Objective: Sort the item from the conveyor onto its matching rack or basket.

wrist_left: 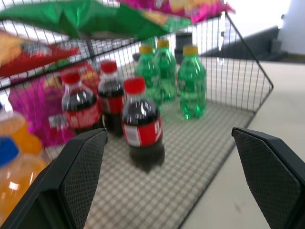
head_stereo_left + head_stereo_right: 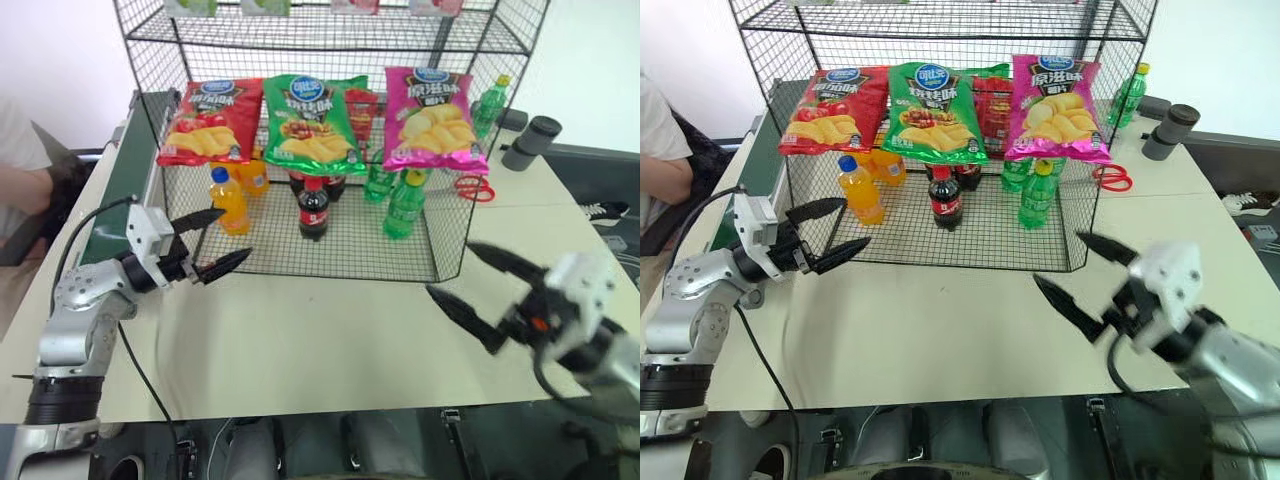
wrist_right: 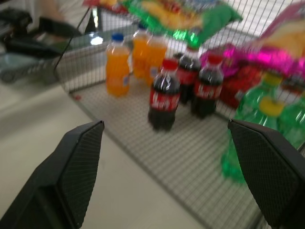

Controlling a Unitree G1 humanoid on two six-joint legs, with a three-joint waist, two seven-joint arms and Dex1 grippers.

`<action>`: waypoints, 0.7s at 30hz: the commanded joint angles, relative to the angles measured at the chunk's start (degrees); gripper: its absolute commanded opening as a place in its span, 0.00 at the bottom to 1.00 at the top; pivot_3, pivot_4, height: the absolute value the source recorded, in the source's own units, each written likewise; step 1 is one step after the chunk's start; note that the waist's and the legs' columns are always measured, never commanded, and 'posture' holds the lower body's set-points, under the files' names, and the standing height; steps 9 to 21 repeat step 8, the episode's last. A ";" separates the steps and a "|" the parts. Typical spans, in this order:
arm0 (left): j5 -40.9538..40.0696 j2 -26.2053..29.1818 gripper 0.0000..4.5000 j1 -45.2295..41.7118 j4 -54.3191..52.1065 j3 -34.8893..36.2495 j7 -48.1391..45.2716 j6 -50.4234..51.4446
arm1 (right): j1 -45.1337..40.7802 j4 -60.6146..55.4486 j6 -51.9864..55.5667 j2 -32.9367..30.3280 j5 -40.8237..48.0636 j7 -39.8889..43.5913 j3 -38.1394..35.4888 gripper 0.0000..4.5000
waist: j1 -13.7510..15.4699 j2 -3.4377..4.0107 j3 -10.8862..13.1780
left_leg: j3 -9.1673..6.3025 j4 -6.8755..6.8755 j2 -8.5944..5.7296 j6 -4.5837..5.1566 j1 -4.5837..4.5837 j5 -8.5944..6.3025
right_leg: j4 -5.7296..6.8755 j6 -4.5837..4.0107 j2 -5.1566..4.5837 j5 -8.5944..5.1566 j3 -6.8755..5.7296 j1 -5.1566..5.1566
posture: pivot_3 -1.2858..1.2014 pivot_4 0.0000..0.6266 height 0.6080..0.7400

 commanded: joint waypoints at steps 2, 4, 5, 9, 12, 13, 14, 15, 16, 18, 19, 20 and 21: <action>2.46 1.54 1.00 -0.44 6.60 1.54 -2.10 -4.15 | 6.71 5.55 -11.12 0.12 -2.26 4.34 -4.13 0.97 | 0.01 -0.06 0.03 | 0.08 0.05 -0.04 0.05 0.04 -0.03 | 0.00 0.01 -0.02 0.01 0.01 0.03 | 0.52 0.24 1.00; 3.47 2.05 1.00 -0.74 8.03 1.38 -2.01 -4.55 | 7.44 6.60 -13.92 -0.49 -2.73 4.50 -3.95 0.97 | -0.05 -0.15 0.06 | 0.11 0.09 -0.06 0.13 0.11 -0.03 | 0.00 0.03 -0.03 0.05 0.01 0.11 | 0.52 0.24 1.00; 4.24 2.05 1.00 -0.86 8.40 1.47 -1.74 -5.98 | 7.47 7.03 -14.71 -0.90 -2.65 4.46 -3.89 0.97 | -0.04 -0.17 0.07 | 0.10 0.09 -0.06 0.16 0.16 0.00 | 0.00 0.01 -0.04 0.07 0.02 0.15 | 0.52 0.24 1.00; 7.19 1.73 1.00 -1.63 10.24 1.85 0.25 -11.02 | 7.59 8.31 -16.26 -1.96 -2.70 3.87 -3.71 0.97 | 0.15 -0.18 0.07 | 0.05 0.08 -0.05 0.19 0.17 0.06 | 0.04 -0.01 -0.05 0.10 0.04 0.16 | 0.52 0.24 1.00; 7.19 1.73 1.00 -1.63 10.24 1.85 0.25 -11.02 | 7.59 8.31 -16.26 -1.96 -2.70 3.87 -3.71 0.97 | 0.15 -0.18 0.07 | 0.05 0.08 -0.05 0.19 0.17 0.06 | 0.04 -0.01 -0.05 0.10 0.04 0.16 | 0.52 0.24 1.00; 7.19 1.73 1.00 -1.63 10.24 1.85 0.25 -11.02 | 7.59 8.31 -16.26 -1.96 -2.70 3.87 -3.71 0.97 | 0.15 -0.18 0.07 | 0.05 0.08 -0.05 0.19 0.17 0.06 | 0.04 -0.01 -0.05 0.10 0.04 0.16 | 0.52 0.24 1.00; 7.19 1.73 1.00 -1.63 10.24 1.85 0.25 -11.02 | 7.59 8.31 -16.26 -1.96 -2.70 3.87 -3.71 0.97 | 0.15 -0.18 0.07 | 0.05 0.08 -0.05 0.19 0.17 0.06 | 0.04 -0.01 -0.05 0.10 0.04 0.16 | 0.52 0.24 1.00; 7.19 1.73 1.00 -1.63 10.24 1.85 0.25 -11.02 | 7.59 8.31 -16.26 -1.96 -2.70 3.87 -3.71 0.97 | 0.15 -0.18 0.07 | 0.05 0.08 -0.05 0.19 0.17 0.06 | 0.04 -0.01 -0.05 0.10 0.04 0.16 | 0.52 0.24 1.00; 7.19 1.73 1.00 -1.63 10.24 1.85 0.25 -11.02 | 7.59 8.31 -16.26 -1.96 -2.70 3.87 -3.71 0.97 | 0.15 -0.18 0.07 | 0.05 0.08 -0.05 0.19 0.17 0.06 | 0.04 -0.01 -0.05 0.10 0.04 0.16 | 0.52 0.24 1.00; 7.19 1.73 1.00 -1.63 10.24 1.85 0.25 -11.02 | 7.59 8.31 -16.26 -1.96 -2.70 3.87 -3.71 0.97 | 0.15 -0.18 0.07 | 0.05 0.08 -0.05 0.19 0.17 0.06 | 0.04 -0.01 -0.05 0.10 0.04 0.16 | 0.52 0.24 1.00; 7.19 1.73 1.00 -1.63 10.24 1.85 0.25 -11.02 | 7.59 8.31 -16.26 -1.96 -2.70 3.87 -3.71 0.97 | 0.15 -0.18 0.07 | 0.05 0.08 -0.05 0.19 0.17 0.06 | 0.04 -0.01 -0.05 0.10 0.04 0.16 | 0.52 0.24 1.00; 7.19 1.73 1.00 -1.63 10.24 1.85 0.25 -11.02 | 7.59 8.31 -16.26 -1.96 -2.70 3.87 -3.71 0.97 | 0.15 -0.18 0.07 | 0.05 0.08 -0.05 0.19 0.17 0.06 | 0.04 -0.01 -0.05 0.10 0.04 0.16 | 0.52 0.24 1.00; 7.19 1.73 1.00 -1.63 10.24 1.85 0.25 -11.02 | 7.59 8.31 -16.26 -1.96 -2.70 3.87 -3.71 0.97 | 0.15 -0.18 0.07 | 0.05 0.08 -0.05 0.19 0.17 0.06 | 0.04 -0.01 -0.05 0.10 0.04 0.16 | 0.52 0.24 1.00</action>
